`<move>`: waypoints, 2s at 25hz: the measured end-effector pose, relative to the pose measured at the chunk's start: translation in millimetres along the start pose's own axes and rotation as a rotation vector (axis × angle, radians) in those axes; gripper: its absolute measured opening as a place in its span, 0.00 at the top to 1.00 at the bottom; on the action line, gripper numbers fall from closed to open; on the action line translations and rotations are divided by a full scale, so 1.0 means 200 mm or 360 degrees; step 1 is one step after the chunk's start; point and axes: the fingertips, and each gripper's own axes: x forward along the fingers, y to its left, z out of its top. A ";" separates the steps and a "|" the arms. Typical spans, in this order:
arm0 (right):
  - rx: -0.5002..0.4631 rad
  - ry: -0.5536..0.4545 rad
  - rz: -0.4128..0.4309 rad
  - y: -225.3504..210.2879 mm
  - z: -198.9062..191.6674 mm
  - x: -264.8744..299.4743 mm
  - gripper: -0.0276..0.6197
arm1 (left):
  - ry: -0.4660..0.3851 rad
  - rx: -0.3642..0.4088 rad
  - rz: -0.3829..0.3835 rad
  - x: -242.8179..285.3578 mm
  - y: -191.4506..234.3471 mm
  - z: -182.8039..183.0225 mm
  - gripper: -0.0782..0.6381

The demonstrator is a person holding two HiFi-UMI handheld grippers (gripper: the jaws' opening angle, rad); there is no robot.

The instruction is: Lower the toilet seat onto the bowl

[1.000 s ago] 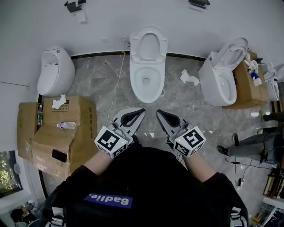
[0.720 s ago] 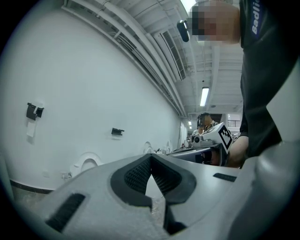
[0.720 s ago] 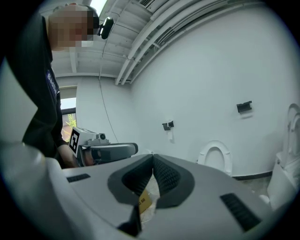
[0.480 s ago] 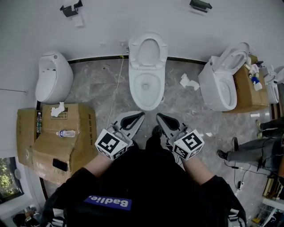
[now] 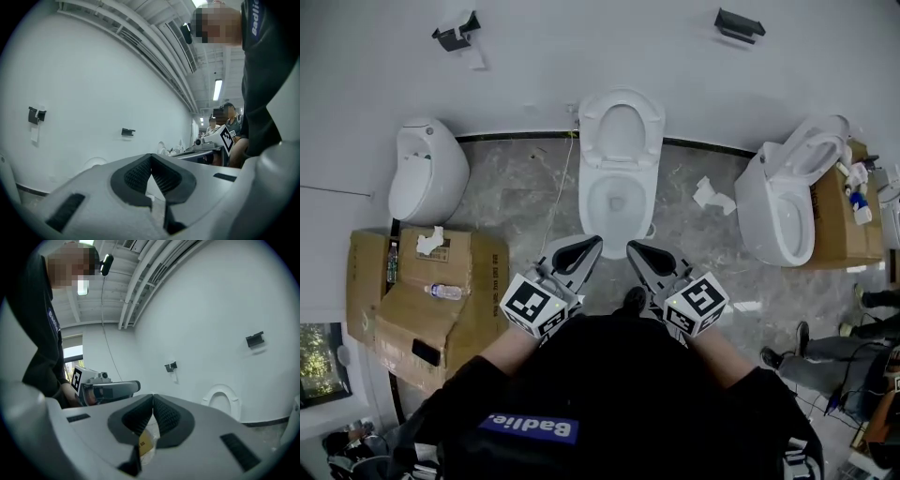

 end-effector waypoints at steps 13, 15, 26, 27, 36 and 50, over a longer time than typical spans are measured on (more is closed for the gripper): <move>0.0067 0.0030 0.0102 -0.38 0.06 0.05 0.91 | 0.0039 -0.0022 0.0178 0.26 0.14 0.01 0.87; 0.0071 0.0035 0.0086 -0.40 0.06 0.07 0.91 | 0.0033 -0.0024 0.0181 0.27 0.18 0.02 0.87; 0.0059 0.0063 -0.0084 -0.52 0.11 0.29 0.91 | 0.0031 -0.0022 0.0001 0.41 0.52 0.04 0.87; 0.0061 0.0062 -0.0107 -0.54 0.12 0.32 0.91 | 0.0031 -0.0022 -0.0015 0.42 0.57 0.05 0.87; 0.0045 0.0061 -0.0285 -0.62 0.22 0.63 0.91 | 0.0019 -0.0031 -0.0175 0.47 0.94 0.12 0.87; 0.0033 0.0046 -0.0317 -0.73 0.24 0.74 0.91 | 0.0107 0.0012 -0.0128 0.65 1.26 0.04 0.87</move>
